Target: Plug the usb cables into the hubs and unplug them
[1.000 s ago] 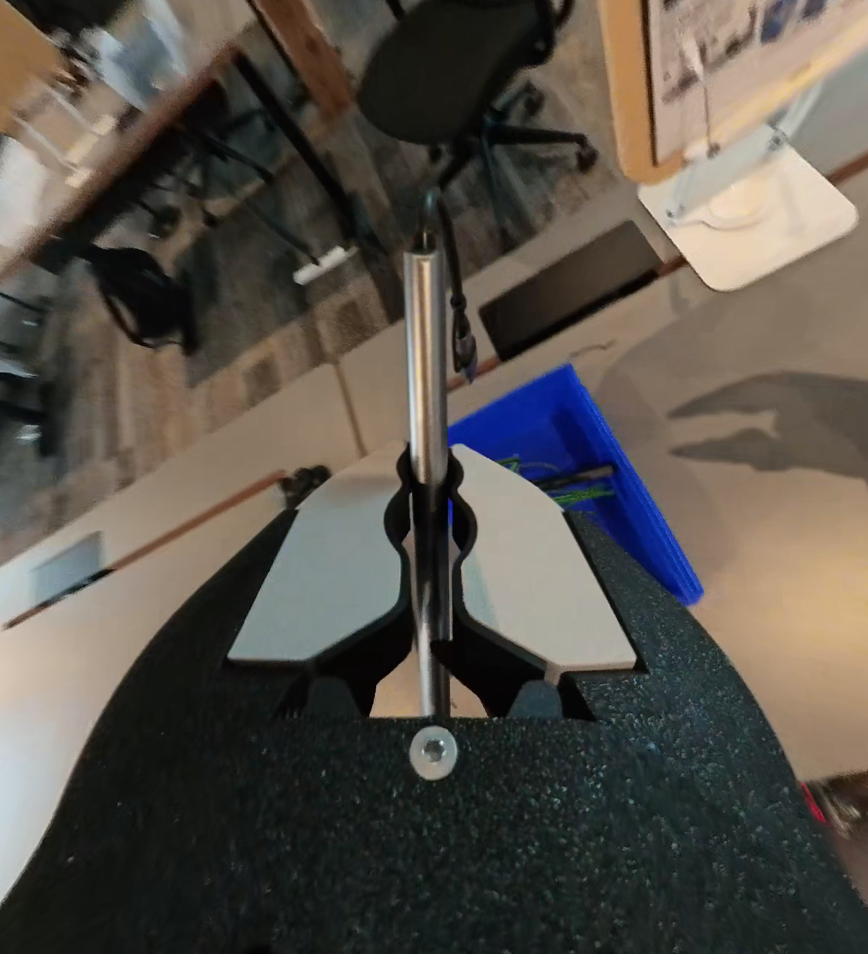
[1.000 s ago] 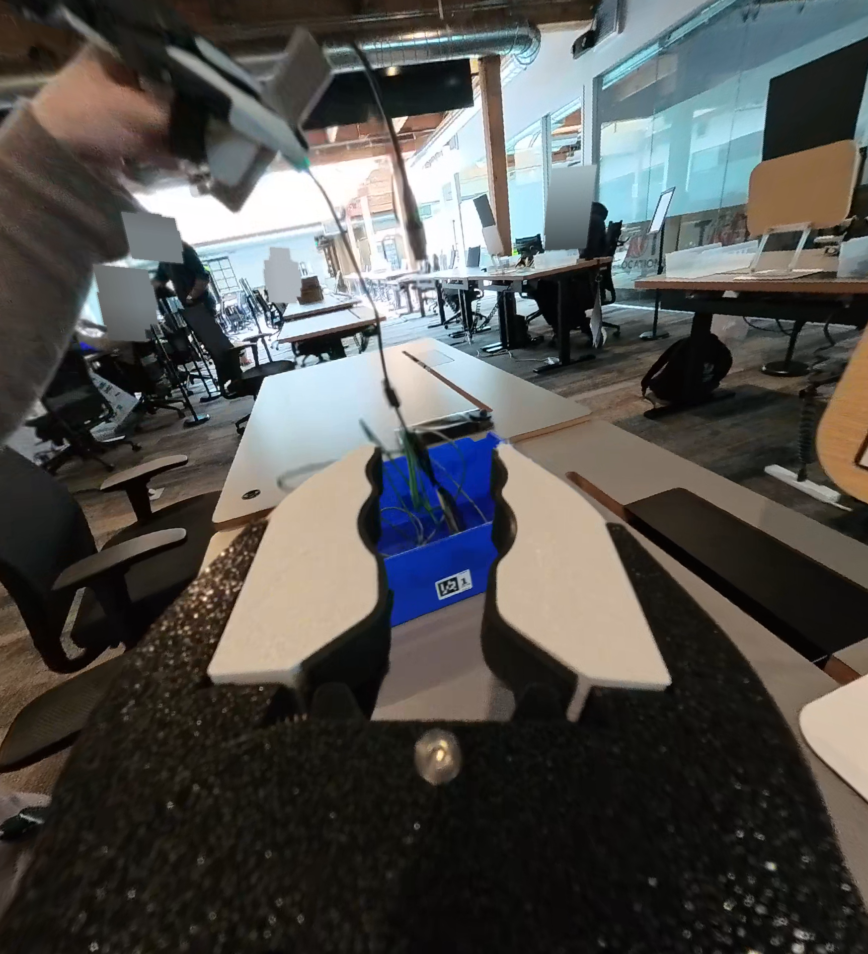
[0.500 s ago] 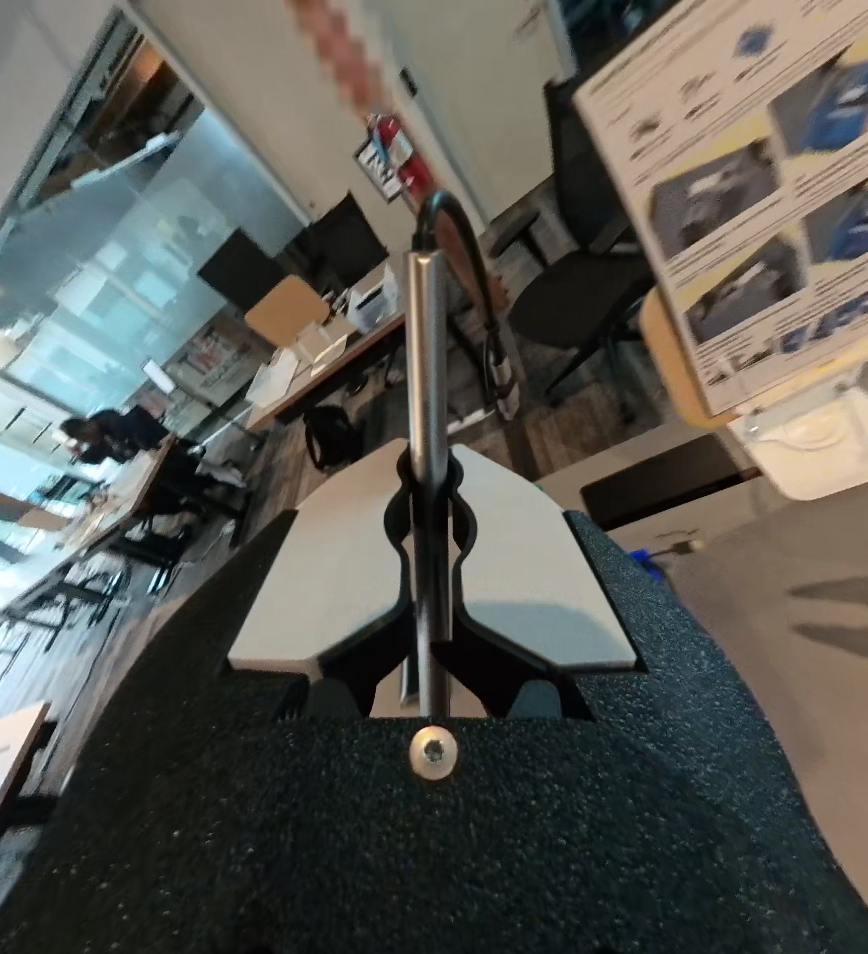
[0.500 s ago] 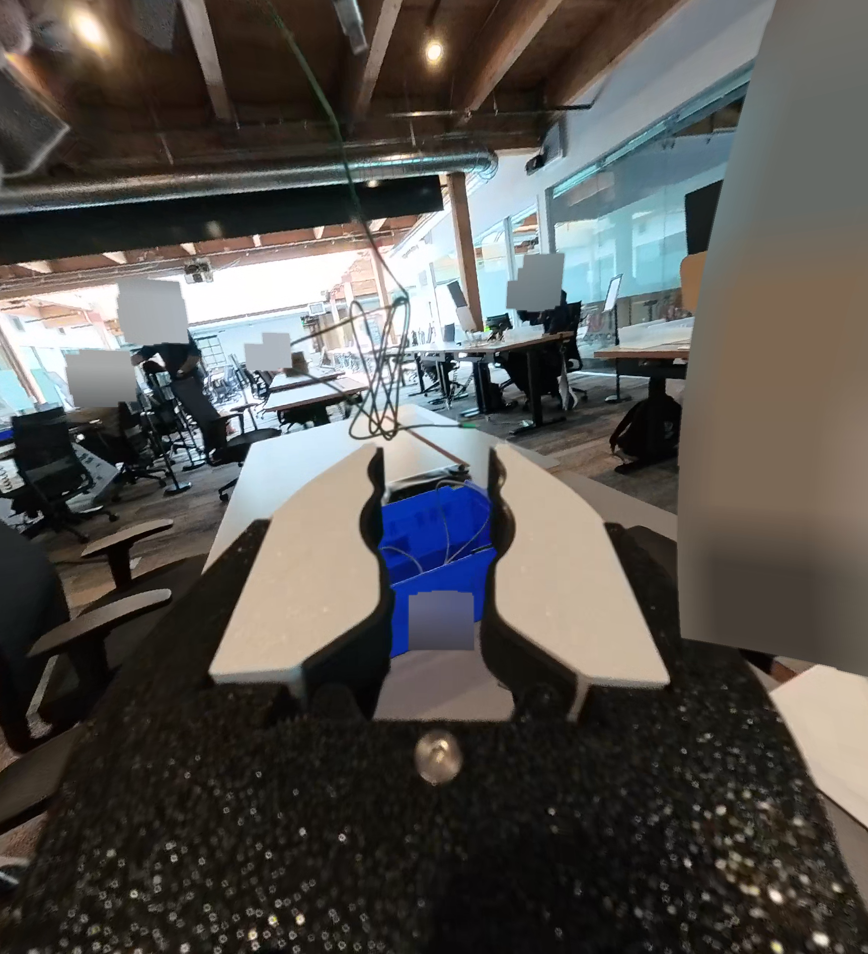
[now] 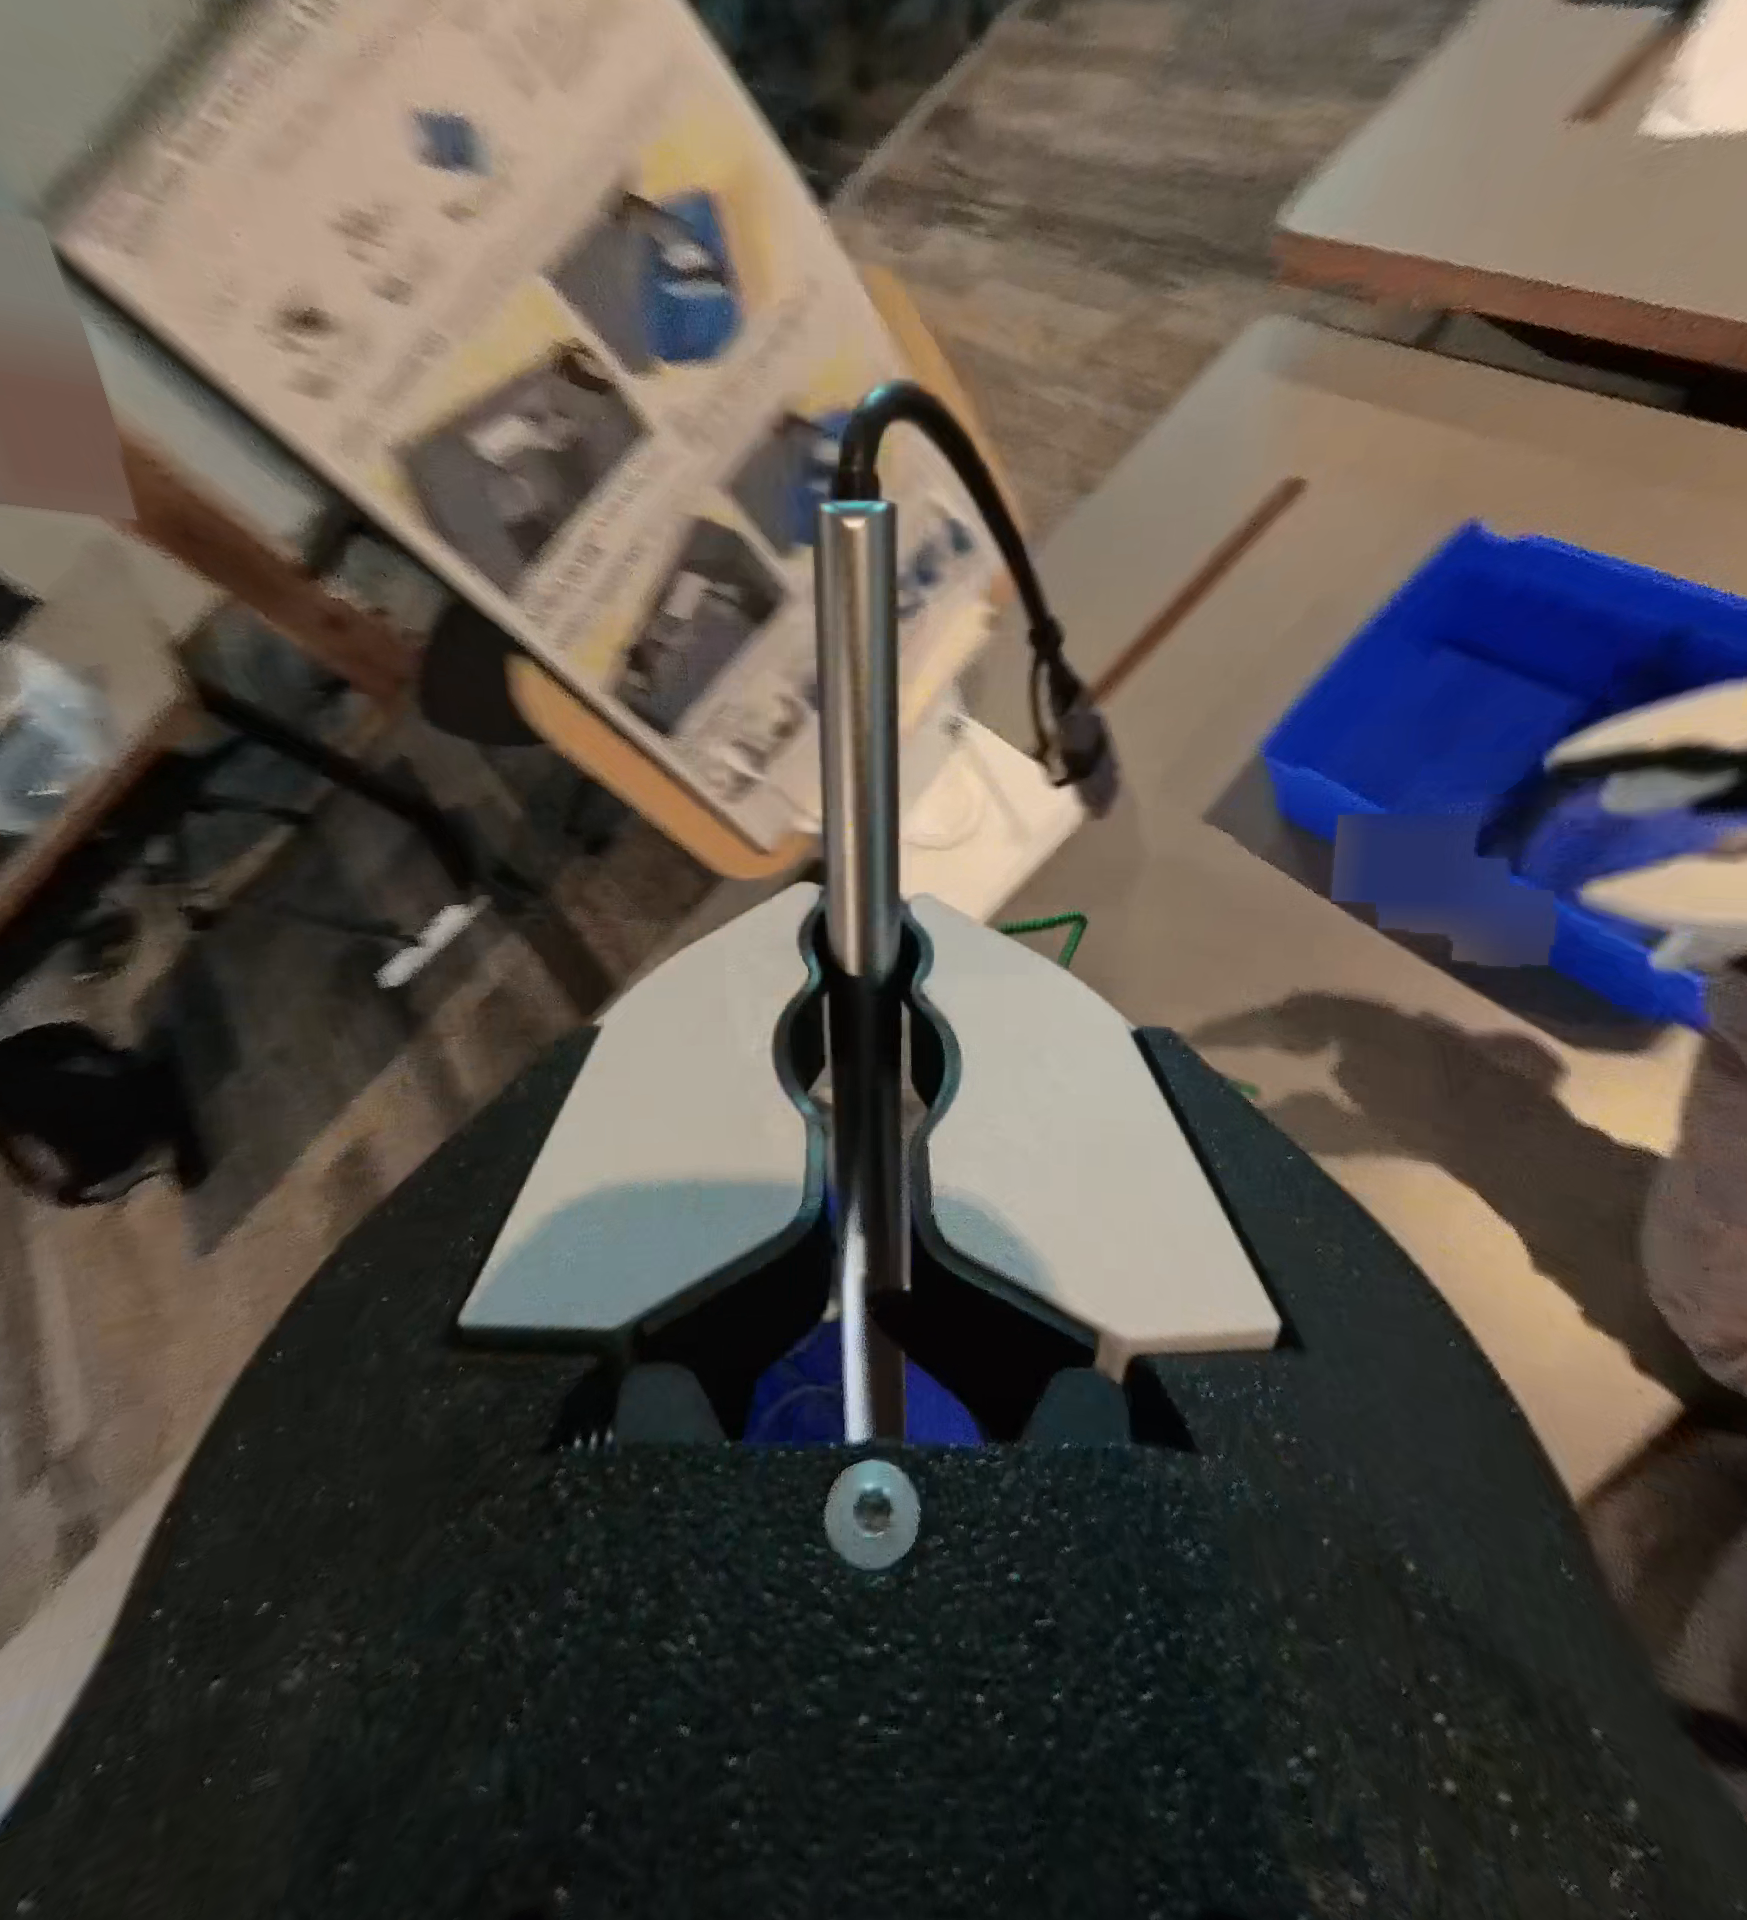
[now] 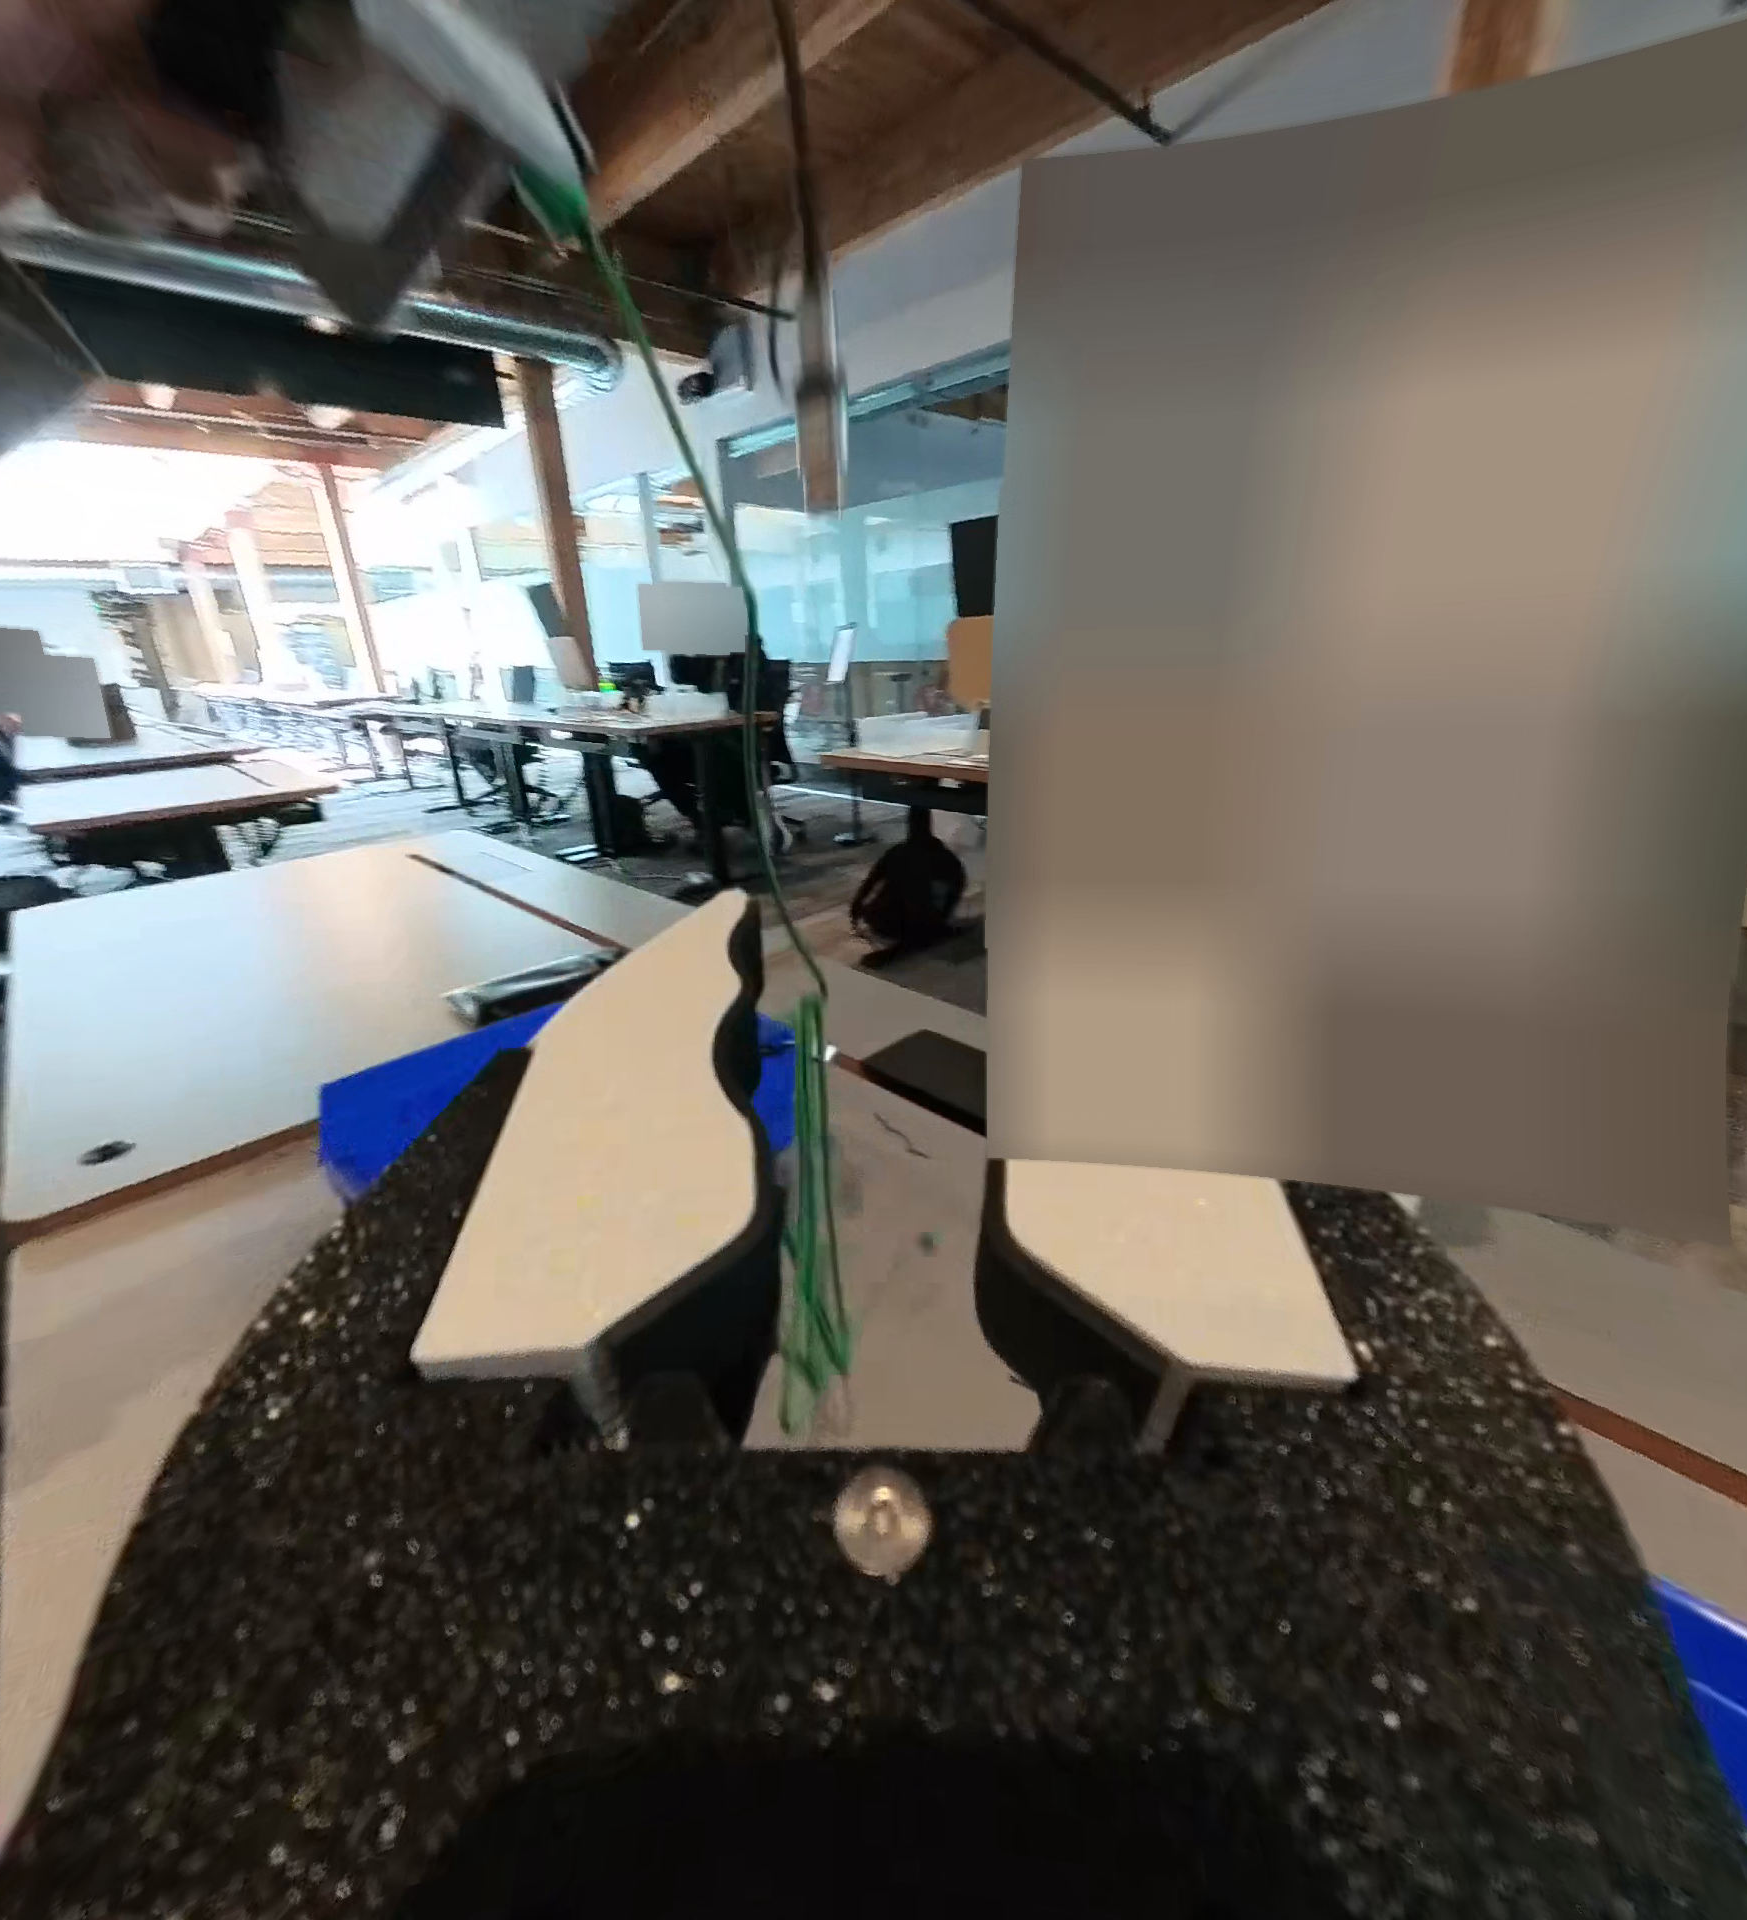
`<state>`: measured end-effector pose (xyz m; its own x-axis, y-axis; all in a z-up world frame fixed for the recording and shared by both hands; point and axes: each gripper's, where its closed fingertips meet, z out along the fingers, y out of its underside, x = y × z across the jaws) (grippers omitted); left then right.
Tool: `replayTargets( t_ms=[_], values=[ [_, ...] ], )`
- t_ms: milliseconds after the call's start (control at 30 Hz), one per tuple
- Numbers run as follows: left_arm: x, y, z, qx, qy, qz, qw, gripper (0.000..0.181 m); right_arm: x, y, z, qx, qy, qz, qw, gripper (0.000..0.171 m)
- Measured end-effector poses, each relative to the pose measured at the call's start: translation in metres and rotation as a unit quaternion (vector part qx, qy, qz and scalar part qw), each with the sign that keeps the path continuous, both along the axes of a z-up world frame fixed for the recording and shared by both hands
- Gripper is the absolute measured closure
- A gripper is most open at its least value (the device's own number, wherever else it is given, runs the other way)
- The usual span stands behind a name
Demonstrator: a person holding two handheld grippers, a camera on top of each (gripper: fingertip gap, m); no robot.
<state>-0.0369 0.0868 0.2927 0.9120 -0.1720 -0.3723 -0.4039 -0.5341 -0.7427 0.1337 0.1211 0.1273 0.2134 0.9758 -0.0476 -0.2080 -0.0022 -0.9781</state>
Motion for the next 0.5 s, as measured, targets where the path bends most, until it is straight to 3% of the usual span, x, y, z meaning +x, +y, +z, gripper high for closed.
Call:
replayTargets(
  t_ms=[100,200,367,500],
  values=[
    [0.011,0.008,-0.074,-0.05,-0.017,-0.055,0.997,0.17,0.024,-0.01,0.008,0.044,-0.006,-0.024,0.999,0.128],
    [0.022,0.008,-0.15,-0.086,-0.039,-0.11,0.989,0.17,0.027,-0.022,0.005,0.077,-0.039,0.001,0.996,0.126],
    [0.044,-0.005,-0.266,-0.149,-0.142,-0.157,0.966,0.17,0.013,-0.02,-0.027,0.103,-0.121,0.013,0.987,0.124],
    [0.066,-0.016,-0.335,-0.173,-0.229,-0.176,0.942,0.17,0.0,-0.024,-0.07,0.095,-0.146,0.054,0.983,0.123]
  ],
)
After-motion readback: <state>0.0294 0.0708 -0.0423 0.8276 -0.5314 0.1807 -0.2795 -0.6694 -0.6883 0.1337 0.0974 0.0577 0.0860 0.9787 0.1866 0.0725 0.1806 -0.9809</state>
